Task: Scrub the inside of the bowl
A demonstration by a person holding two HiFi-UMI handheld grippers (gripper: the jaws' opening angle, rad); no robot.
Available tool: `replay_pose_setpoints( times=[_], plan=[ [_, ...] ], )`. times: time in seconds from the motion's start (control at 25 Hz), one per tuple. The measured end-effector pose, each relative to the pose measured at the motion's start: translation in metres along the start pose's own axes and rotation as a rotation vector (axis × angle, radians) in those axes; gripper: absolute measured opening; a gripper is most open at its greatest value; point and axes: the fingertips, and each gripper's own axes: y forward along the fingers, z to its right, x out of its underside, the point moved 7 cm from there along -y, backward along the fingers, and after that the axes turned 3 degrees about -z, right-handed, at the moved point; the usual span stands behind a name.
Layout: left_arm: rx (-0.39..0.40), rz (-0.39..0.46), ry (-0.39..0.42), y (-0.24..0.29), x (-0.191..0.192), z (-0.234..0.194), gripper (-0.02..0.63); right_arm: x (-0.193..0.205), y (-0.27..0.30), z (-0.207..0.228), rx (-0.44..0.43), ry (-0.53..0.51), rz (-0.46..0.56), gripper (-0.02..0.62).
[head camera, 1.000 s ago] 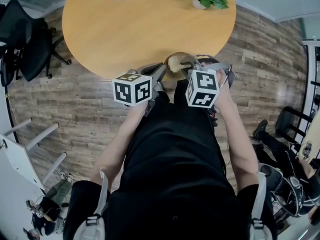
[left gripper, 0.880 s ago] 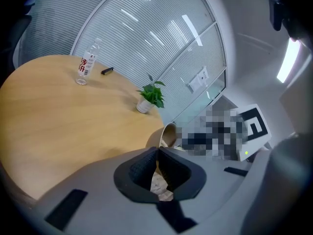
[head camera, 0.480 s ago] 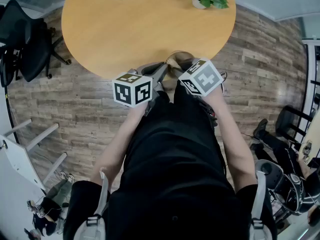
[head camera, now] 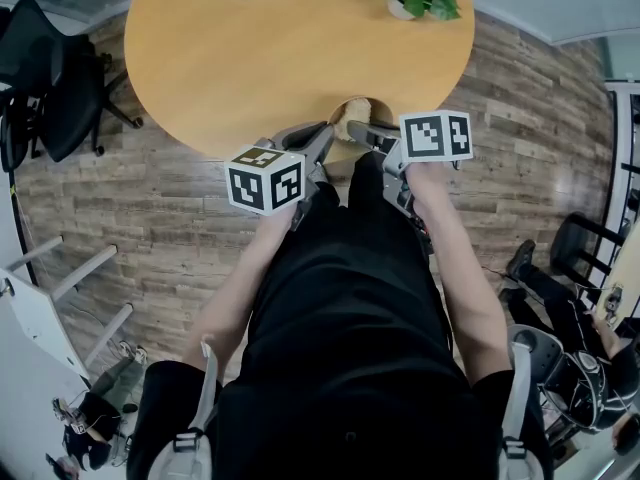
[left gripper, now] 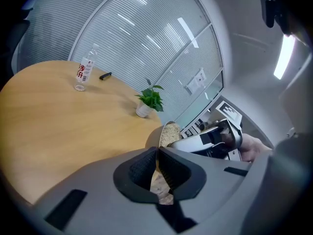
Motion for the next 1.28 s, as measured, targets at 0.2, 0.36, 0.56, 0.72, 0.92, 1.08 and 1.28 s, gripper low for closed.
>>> replay_pose_setpoints(
  times=[0.2,0.36,0.56,0.72,0.92,1.08,1.28],
  plan=[
    [-0.056,0.035,-0.019,-0.007,-0.003,-0.010,0.021,-0.001,-0.003,0.006,0.017,0.039,0.003,0.037],
    [-0.077,0.061,-0.022,-0.011,-0.005,-0.014,0.021,0.001,-0.006,0.012,0.006,0.091,0.000,0.037],
    [-0.042,0.035,0.018,-0.007,-0.004,-0.004,0.021,-0.001,-0.008,0.013,-0.005,0.088,0.012,0.037],
    [-0.010,0.011,0.052,-0.002,-0.004,0.006,0.023,-0.006,-0.008,0.005,-0.020,0.015,0.007,0.037],
    [0.017,-0.018,0.054,0.001,0.000,0.009,0.023,-0.003,-0.002,-0.003,0.060,-0.317,-0.092,0.037],
    [0.013,-0.029,0.050,0.004,0.002,0.008,0.023,0.005,0.005,-0.008,0.123,-0.619,-0.205,0.037],
    [-0.007,-0.035,0.050,0.001,0.003,0.004,0.023,0.016,0.012,-0.015,0.116,-0.849,-0.300,0.037]
  ],
)
